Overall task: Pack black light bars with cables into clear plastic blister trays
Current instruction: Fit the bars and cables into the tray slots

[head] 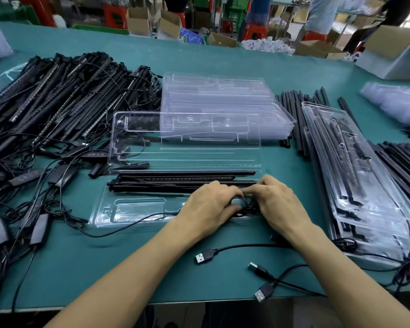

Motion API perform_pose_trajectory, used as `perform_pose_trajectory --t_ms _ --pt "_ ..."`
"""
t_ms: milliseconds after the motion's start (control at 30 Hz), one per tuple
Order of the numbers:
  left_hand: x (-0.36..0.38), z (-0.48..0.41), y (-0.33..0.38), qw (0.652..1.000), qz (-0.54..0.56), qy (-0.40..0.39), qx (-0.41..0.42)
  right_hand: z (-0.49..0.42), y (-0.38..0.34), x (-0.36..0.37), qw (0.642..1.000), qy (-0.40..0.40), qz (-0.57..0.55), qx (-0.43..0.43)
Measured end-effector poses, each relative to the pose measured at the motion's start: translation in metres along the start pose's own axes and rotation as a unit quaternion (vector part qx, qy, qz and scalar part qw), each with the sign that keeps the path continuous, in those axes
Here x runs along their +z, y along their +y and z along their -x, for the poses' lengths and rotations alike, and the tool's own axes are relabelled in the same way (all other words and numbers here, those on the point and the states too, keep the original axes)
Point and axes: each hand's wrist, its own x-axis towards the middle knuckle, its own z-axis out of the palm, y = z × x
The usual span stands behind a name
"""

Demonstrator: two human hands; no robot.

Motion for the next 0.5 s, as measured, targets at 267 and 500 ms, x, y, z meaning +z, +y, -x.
perform_pose_trajectory --t_ms 267,500 --pt "0.006 0.011 -0.001 0.967 -0.223 0.121 0.017 0.001 0.002 0.004 0.988 0.112 -0.098 0.033" --pt "0.009 -0.002 -0.010 0.984 -0.108 0.097 -0.103 -0.007 -0.005 0.009 0.997 0.046 -0.011 0.059"
